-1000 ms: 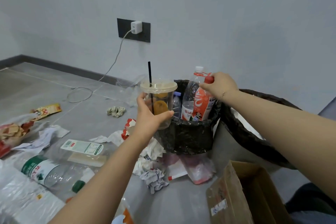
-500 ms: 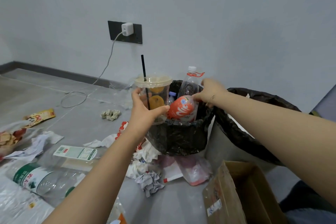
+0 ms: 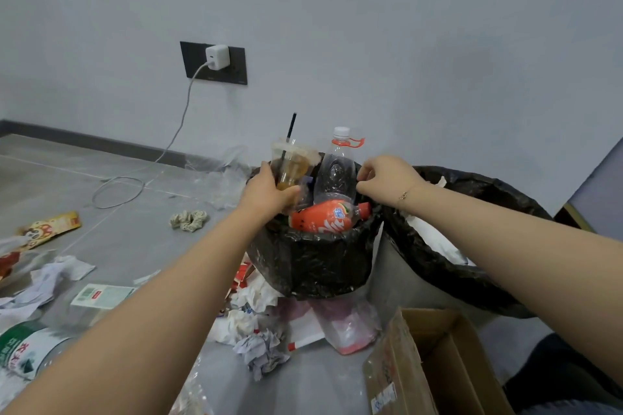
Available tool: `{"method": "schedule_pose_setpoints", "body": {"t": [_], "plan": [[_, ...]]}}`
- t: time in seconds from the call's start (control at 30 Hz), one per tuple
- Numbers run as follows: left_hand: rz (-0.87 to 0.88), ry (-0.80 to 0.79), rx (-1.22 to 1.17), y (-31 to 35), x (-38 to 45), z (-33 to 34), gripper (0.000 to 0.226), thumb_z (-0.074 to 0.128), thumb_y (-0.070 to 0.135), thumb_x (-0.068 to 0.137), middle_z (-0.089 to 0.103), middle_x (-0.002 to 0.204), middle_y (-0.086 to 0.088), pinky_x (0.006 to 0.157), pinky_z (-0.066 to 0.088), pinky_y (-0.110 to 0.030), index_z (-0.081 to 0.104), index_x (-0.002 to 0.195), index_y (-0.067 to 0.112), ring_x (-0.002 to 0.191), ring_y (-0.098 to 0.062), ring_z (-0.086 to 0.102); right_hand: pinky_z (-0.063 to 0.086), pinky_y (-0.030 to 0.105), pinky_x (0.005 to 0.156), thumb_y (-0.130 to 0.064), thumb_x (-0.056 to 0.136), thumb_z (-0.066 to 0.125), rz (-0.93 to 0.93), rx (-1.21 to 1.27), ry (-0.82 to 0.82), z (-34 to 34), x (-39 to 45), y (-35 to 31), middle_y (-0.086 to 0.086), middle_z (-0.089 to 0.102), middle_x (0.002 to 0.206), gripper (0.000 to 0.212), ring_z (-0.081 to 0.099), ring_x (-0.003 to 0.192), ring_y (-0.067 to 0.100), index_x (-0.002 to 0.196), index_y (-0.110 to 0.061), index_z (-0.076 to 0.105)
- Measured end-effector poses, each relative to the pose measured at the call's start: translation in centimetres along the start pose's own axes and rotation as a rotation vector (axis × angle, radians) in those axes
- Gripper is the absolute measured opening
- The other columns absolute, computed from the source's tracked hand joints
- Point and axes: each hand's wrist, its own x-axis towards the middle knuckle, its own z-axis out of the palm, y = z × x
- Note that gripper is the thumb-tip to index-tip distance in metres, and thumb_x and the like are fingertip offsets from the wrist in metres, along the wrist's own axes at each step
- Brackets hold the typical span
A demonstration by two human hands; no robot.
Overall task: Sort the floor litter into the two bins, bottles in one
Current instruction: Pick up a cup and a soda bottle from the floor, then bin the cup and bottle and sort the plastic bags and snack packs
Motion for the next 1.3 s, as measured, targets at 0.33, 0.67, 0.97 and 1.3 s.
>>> {"method": "schedule_pose_setpoints", "body": {"t": [0.33, 0.67, 0.97, 1.3], "plan": [[-0.01, 0.158, -0.111, -1.9, -8.7, -1.8, 0.032, 0.063, 0.024, 0.088, 0.062, 0.117, 0.007, 0.089, 0.046, -0.023, 0.064, 0.12, 0.019, 0.106, -0.006, 0.058, 0.05, 0.03, 0.078, -0.018, 0.086, 0.055, -0.126, 0.01, -0.06, 2.5, -1.6, -3.0, 0.001, 0.068, 0.103, 0.019, 0.062, 0.094, 0.018, 0.098, -0.016, 0.069], [-0.386, 0.197, -0.209, -13.1, -18.7, -0.2, 0.03, 0.064, 0.01, 0.082, 0.065, 0.118, -0.003, 0.09, 0.044, -0.031, 0.068, 0.111, 0.016, 0.113, -0.017, 0.056, 0.053, 0.034, 0.08, -0.022, 0.083, 0.056, -0.274, 0.039, -0.148, 10.7, -6.9, -12.3, 0.003, 0.069, 0.098, 0.018, 0.063, 0.092, 0.022, 0.091, -0.015, 0.07], [-0.442, 0.159, -0.223, -17.0, -20.3, 2.2, 0.039, 0.059, 0.003, 0.082, 0.061, 0.125, -0.004, 0.096, 0.046, -0.034, 0.063, 0.118, 0.015, 0.115, -0.018, 0.054, 0.045, 0.033, 0.084, -0.034, 0.083, 0.064, -0.236, -0.343, -0.538, 22.3, -11.9, -10.3, 0.011, 0.048, 0.128, 0.043, 0.049, 0.116, 0.029, 0.119, -0.013, 0.054], [0.031, -0.088, 0.307, -18.2, -16.4, 4.0, 0.045, 0.062, 0.015, 0.084, 0.047, 0.136, 0.003, 0.105, 0.034, -0.035, 0.058, 0.127, 0.026, 0.128, -0.02, 0.037, 0.046, 0.032, 0.088, -0.018, 0.08, 0.064, -0.239, -0.342, -0.593, 23.6, -12.7, -6.9, 0.009, 0.043, 0.134, 0.033, 0.046, 0.116, 0.031, 0.113, -0.011, 0.06]]}}
